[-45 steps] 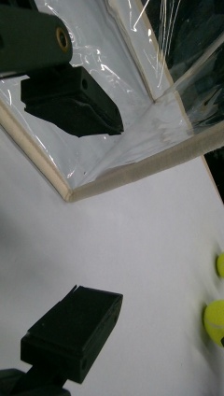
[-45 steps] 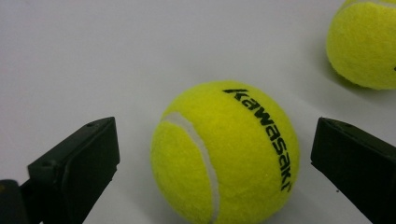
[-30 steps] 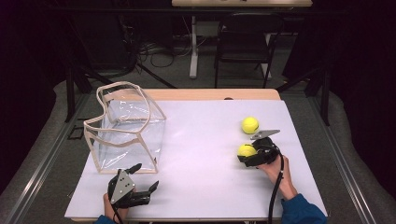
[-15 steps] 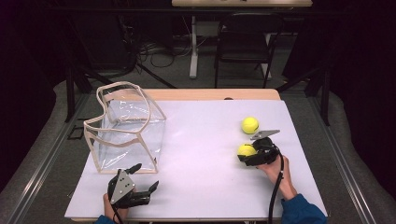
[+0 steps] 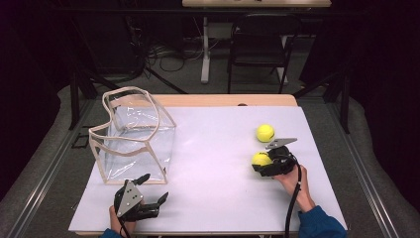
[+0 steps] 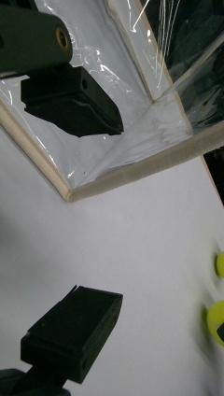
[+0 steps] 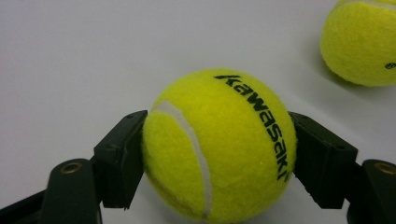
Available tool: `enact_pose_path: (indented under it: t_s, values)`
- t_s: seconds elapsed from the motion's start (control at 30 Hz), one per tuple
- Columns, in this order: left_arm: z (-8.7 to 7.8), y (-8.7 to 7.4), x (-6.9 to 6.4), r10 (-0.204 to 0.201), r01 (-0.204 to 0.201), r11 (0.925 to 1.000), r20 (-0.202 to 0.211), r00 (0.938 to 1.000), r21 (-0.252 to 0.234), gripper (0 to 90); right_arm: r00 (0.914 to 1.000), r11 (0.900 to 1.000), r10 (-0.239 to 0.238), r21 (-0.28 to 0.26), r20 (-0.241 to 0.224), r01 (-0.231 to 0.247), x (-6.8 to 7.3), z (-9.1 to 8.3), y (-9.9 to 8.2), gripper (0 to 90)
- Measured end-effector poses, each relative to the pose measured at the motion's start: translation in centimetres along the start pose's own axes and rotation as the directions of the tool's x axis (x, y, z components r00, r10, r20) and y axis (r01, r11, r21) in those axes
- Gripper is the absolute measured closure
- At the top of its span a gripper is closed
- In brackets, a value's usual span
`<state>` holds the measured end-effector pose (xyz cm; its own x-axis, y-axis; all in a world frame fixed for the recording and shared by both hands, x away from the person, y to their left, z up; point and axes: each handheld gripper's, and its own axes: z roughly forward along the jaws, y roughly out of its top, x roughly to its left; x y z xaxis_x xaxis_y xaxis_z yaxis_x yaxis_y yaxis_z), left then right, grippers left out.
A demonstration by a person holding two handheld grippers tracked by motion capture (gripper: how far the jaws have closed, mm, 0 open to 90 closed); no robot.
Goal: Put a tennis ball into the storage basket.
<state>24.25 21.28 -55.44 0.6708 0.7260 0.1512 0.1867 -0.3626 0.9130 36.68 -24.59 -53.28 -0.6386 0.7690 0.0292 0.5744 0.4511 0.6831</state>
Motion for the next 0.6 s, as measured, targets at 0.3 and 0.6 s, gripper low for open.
enact_pose_path:
  t_s: [0.3,0.6]
  values:
    - [0.0,0.0,0.01,0.0,0.0,1.0,0.0,1.0,0.0,16.0,0.9999,0.9999,-0.013,-0.005,0.002,0.013,0.32,-0.33,0.18,25.3]
    - [0.0,0.0,0.01,0.0,0.0,1.0,-0.001,1.0,0.0,16.0,0.9996,0.9995,-0.03,-0.01,-0.001,0.03,0.82,-0.65,0.41,25.4]
